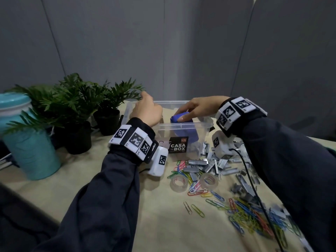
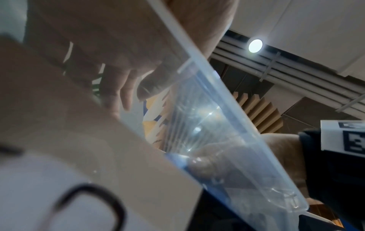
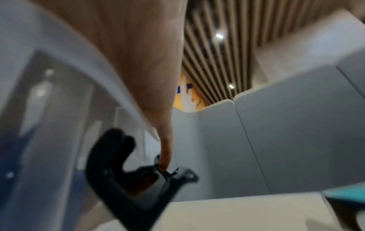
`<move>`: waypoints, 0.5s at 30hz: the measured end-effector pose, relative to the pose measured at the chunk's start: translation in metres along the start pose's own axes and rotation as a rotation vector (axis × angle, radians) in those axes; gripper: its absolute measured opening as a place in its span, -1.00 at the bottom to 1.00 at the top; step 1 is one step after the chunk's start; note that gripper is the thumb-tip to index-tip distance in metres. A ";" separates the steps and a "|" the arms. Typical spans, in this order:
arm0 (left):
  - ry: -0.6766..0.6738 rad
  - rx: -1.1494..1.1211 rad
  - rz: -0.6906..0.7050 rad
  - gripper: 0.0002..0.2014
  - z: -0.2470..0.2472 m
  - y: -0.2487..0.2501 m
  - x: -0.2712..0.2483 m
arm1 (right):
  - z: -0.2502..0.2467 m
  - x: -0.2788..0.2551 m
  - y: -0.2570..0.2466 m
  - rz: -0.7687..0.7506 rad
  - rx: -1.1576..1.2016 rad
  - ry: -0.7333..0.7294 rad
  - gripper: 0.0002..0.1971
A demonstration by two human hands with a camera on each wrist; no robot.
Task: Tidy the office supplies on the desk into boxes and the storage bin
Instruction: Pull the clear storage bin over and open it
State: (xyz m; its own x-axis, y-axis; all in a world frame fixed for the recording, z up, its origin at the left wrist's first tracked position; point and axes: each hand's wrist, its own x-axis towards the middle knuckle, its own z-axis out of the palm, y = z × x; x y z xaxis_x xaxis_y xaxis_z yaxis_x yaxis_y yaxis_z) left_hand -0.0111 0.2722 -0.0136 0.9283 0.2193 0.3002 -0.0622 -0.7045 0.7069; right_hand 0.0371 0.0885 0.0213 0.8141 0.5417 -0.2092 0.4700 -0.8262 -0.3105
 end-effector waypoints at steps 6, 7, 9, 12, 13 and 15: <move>-0.034 0.095 0.039 -0.71 0.005 -0.002 0.003 | -0.012 -0.031 0.007 -0.080 -0.119 0.115 -0.62; -0.042 0.115 0.053 -0.71 0.006 -0.001 0.002 | -0.009 -0.034 0.004 -0.126 -0.162 0.137 -0.60; -0.035 0.186 0.078 -0.71 0.009 0.000 0.001 | -0.001 -0.039 -0.004 -0.141 -0.211 0.157 -0.54; 0.025 0.311 0.089 -0.69 0.009 0.003 -0.004 | 0.009 -0.048 -0.017 -0.005 -0.101 0.154 -0.35; 0.039 0.336 0.085 -0.68 0.009 0.005 -0.006 | 0.013 -0.052 -0.020 0.007 -0.117 0.165 -0.33; 0.044 0.367 0.080 -0.66 0.008 0.007 -0.007 | 0.022 -0.058 -0.022 -0.002 -0.267 0.212 -0.27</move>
State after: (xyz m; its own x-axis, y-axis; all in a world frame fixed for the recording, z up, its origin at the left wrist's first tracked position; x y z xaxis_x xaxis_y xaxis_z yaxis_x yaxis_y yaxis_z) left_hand -0.0151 0.2606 -0.0162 0.9086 0.1772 0.3783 0.0093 -0.9139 0.4059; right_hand -0.0276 0.0788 0.0198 0.8525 0.5227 -0.0028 0.5219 -0.8515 -0.0510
